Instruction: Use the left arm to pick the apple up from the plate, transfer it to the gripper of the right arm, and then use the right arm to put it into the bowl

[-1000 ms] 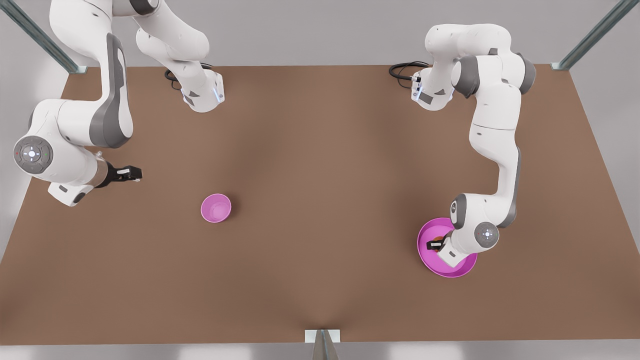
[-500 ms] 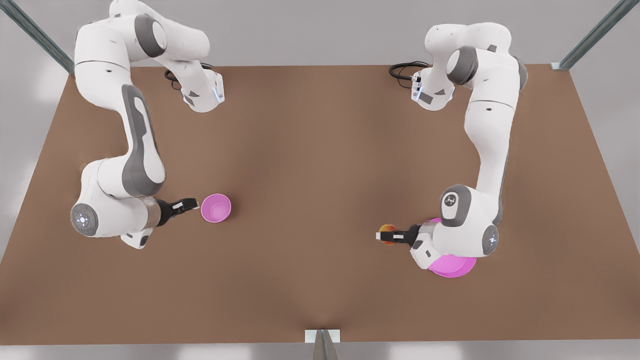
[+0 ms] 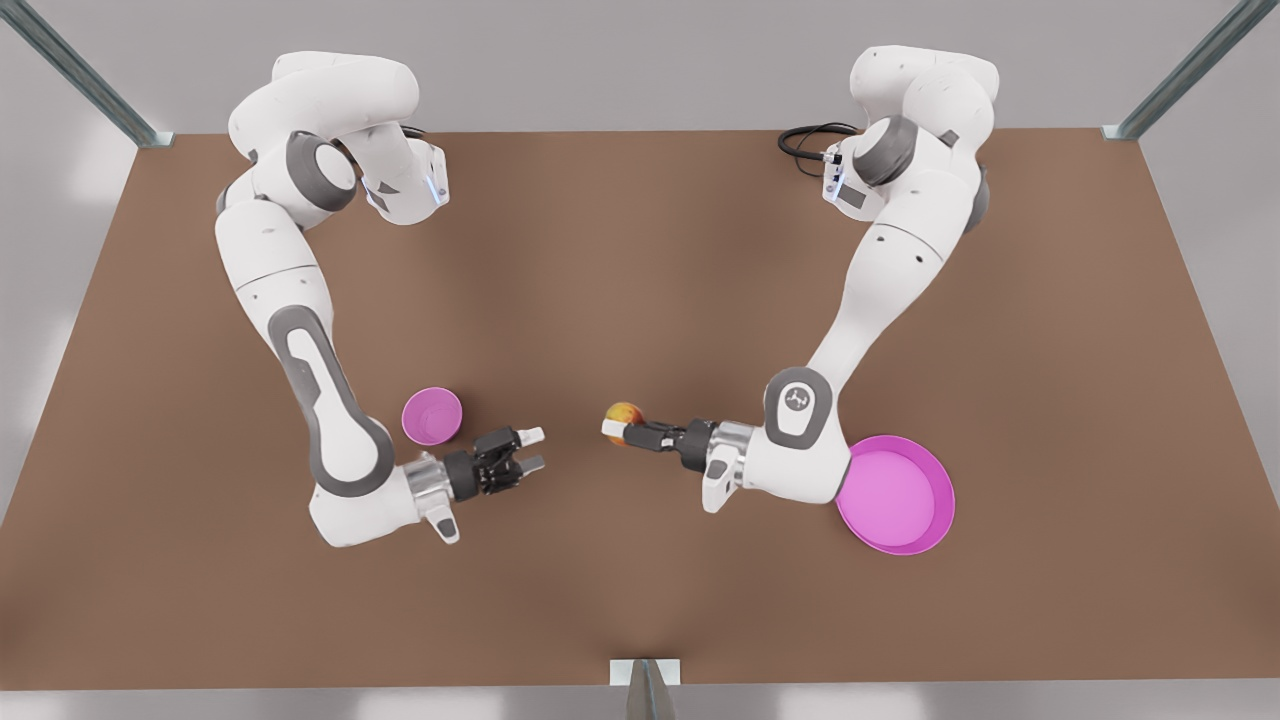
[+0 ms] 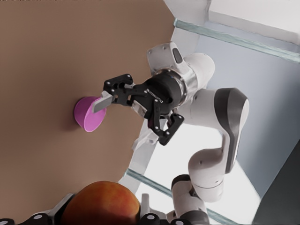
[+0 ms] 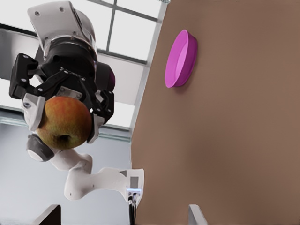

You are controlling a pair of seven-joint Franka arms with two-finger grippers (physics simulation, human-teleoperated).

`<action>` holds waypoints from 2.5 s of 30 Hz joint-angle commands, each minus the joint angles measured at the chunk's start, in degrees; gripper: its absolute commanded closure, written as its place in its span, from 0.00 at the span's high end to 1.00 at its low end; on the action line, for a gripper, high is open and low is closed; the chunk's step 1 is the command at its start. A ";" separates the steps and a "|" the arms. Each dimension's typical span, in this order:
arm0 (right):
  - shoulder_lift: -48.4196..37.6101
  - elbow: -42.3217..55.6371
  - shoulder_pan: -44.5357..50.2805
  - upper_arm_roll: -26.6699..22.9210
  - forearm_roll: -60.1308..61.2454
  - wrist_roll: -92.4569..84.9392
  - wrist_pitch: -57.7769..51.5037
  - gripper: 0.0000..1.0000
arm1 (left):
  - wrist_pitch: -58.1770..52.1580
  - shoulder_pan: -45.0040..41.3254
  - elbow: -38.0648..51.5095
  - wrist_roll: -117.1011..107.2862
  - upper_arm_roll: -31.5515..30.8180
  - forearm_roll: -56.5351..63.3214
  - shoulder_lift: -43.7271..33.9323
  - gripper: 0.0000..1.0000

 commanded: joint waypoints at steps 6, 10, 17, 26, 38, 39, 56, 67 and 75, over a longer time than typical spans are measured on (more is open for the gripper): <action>0.59 -1.60 0.07 2.79 5.48 -64.59 7.96 1.00 | 3.44 -0.22 -0.33 12.17 0.14 -1.55 0.34 0.67; 0.76 -2.83 -0.02 4.20 9.52 -64.32 7.70 1.00 | 5.81 -0.39 -0.33 25.36 -0.04 -8.66 2.98 0.67; -3.01 -7.66 -0.63 5.69 11.54 -68.45 11.39 1.00 | 5.90 -0.48 -0.16 31.60 -0.04 -9.19 2.80 0.67; -2.84 -10.39 0.69 6.66 13.12 -71.44 19.65 1.00 | 6.34 -0.48 -0.07 33.27 -0.13 -9.28 3.24 0.67; -1.26 -9.16 1.74 8.77 15.23 -70.65 22.20 1.00 | 6.16 -0.48 -0.51 31.07 -0.04 -14.03 3.33 0.67; -1.34 -8.90 1.92 8.95 15.32 -70.65 22.20 1.00 | 6.16 -0.48 -0.51 31.07 -0.04 -14.12 3.59 0.67; -0.91 -8.54 3.41 9.74 16.90 -70.56 24.49 1.00 | 6.08 -0.57 -0.59 31.60 -0.04 -13.94 4.21 0.69; -0.55 -8.37 3.94 10.44 18.05 -70.56 25.54 0.96 | 5.81 -0.48 -0.59 32.39 -0.04 -14.03 4.56 0.69; -0.38 -8.10 3.94 10.44 17.96 -71.35 25.45 0.54 | 5.81 -0.48 -0.59 32.39 -0.04 -14.03 4.65 1.00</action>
